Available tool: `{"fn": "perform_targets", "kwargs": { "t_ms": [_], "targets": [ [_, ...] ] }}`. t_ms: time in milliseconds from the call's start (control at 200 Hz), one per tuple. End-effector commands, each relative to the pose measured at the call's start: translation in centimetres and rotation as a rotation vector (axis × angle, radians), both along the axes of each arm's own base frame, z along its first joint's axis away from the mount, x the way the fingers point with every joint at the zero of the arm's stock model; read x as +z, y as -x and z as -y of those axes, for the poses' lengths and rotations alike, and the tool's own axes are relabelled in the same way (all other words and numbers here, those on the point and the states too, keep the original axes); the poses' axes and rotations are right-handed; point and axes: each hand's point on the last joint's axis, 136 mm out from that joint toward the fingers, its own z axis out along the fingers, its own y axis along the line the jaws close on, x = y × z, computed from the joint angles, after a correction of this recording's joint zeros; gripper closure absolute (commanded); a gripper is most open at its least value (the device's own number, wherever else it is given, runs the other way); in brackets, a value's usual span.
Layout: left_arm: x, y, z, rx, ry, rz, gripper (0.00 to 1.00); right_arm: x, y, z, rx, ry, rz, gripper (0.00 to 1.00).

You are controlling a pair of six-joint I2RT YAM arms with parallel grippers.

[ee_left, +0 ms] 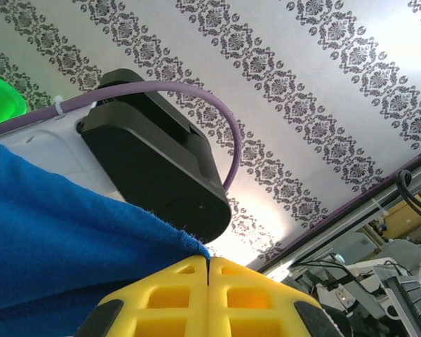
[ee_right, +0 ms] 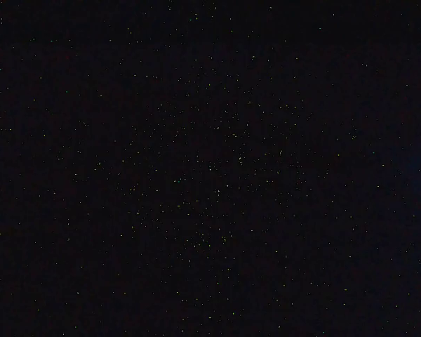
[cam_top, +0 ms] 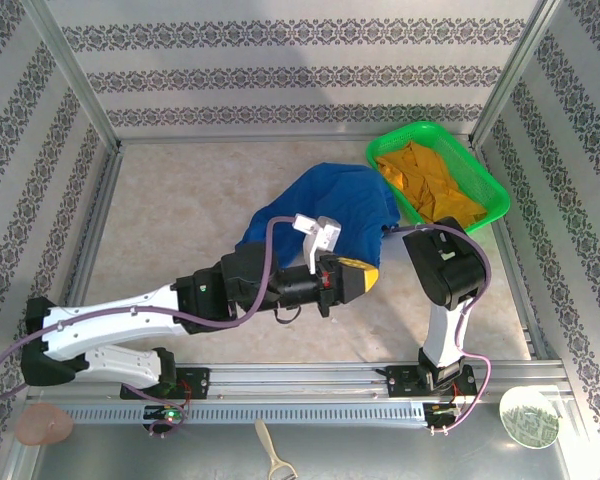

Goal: Fold the inside-out t-shirt

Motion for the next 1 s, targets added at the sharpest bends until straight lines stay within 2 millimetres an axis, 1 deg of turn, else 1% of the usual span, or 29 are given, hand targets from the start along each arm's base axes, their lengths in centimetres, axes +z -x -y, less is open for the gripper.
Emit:
{"fn": "perform_targets", "kwargs": {
  "t_ms": [0, 90, 120, 185, 255, 285, 330, 385, 415, 525, 555, 620, 669, 724, 789, 829, 834, 854, 884, 899, 919, 954, 959, 994],
  "targets": [
    [5.6, 1.2, 0.6, -0.098, 0.176, 0.003, 1.00, -3.5, -1.6, 0.3, -0.071, 0.081, -0.089, 0.34],
    [7.3, 2.5, 2.0, -0.180, 0.237, -0.035, 1.00, -5.7, -2.1, 0.4, -0.110, 0.096, -0.130, 0.30],
    [8.1, 3.2, 2.4, -0.213, 0.261, -0.042, 1.00, -6.1, -2.2, 0.5, -0.122, 0.103, -0.138, 0.29],
    [9.1, 4.6, 3.6, -0.279, 0.280, -0.050, 1.00, -6.9, -2.4, 0.6, -0.130, 0.120, -0.153, 0.27],
    [9.8, 5.8, 4.5, -0.334, 0.295, -0.058, 1.00, -7.6, -2.3, 0.6, -0.128, 0.142, -0.173, 0.24],
    [10.1, 6.0, 4.6, -0.344, 0.304, -0.061, 1.00, -8.0, -2.2, 0.8, -0.132, 0.151, -0.182, 0.23],
    [10.0, 6.1, 4.8, -0.349, 0.304, -0.063, 1.00, -8.7, -2.0, 1.3, -0.145, 0.160, -0.200, 0.21],
    [9.8, 6.0, 4.5, -0.335, 0.294, -0.046, 1.00, -9.6, -1.8, 2.1, -0.156, 0.162, -0.216, 0.20],
    [9.7, 5.9, 4.2, -0.324, 0.285, -0.036, 1.00, -10.2, -1.6, 2.9, -0.170, 0.159, -0.229, 0.20],
    [11.0, 5.9, 2.2, -0.286, 0.290, 0.019, 1.00, -12.0, -0.9, 6.1, -0.239, 0.105, -0.263, 0.18],
    [11.3, 5.9, 1.9, -0.280, 0.289, 0.028, 1.00, -12.2, -1.1, 6.3, -0.235, 0.088, -0.264, 0.19],
    [11.5, 5.8, 1.5, -0.263, 0.286, 0.046, 1.00, -11.8, -1.5, 5.6, -0.199, 0.078, -0.240, 0.20],
    [10.9, 5.4, 1.5, -0.242, 0.264, 0.054, 1.00, -10.9, -1.8, 4.7, -0.163, 0.082, -0.216, 0.22],
    [9.9, 4.7, 1.3, -0.201, 0.218, 0.078, 1.00, -10.4, -1.8, 3.9, -0.136, 0.085, -0.201, 0.23],
    [7.3, 2.9, 0.4, -0.095, 0.110, 0.102, 0.99, -10.1, -1.4, 3.5, -0.127, 0.091, -0.195, 0.23],
    [5.8, 1.5, -0.7, -0.018, 0.058, 0.127, 0.89, -10.1, -1.1, 3.3, -0.122, 0.092, -0.194, 0.24],
    [5.7, 1.3, -0.9, -0.006, 0.054, 0.130, 0.87, -10.1, -1.0, 3.3, -0.121, 0.092, -0.194, 0.23],
    [4.5, 0.5, -1.6, 0.039, 0.020, 0.131, 0.78, -10.2, -0.8, 3.3, -0.122, 0.093, -0.196, 0.23],
    [2.7, -0.8, -2.7, 0.102, -0.027, 0.129, 0.70, -10.3, -0.5, 3.2, -0.121, 0.090, -0.198, 0.24],
    [2.4, -1.4, -3.4, 0.134, -0.035, 0.129, 0.66, -10.4, -0.3, 3.2, -0.121, 0.092, -0.199, 0.24],
    [1.3, -2.2, -4.2, 0.169, -0.057, 0.128, 0.60, -10.4, -0.1, 3.1, -0.118, 0.091, -0.199, 0.24],
    [-0.3, -3.7, -5.9, 0.236, -0.088, 0.120, 0.51, -10.5, 0.2, 3.0, -0.116, 0.090, -0.201, 0.24],
    [-0.9, -4.0, -6.0, 0.244, -0.102, 0.116, 0.50, -10.6, 0.2, 3.0, -0.115, 0.090, -0.201, 0.24],
    [-2.9, -5.5, -7.7, 0.305, -0.137, 0.094, 0.46, -10.8, 0.6, 2.9, -0.115, 0.089, -0.207, 0.24]
  ]
}}
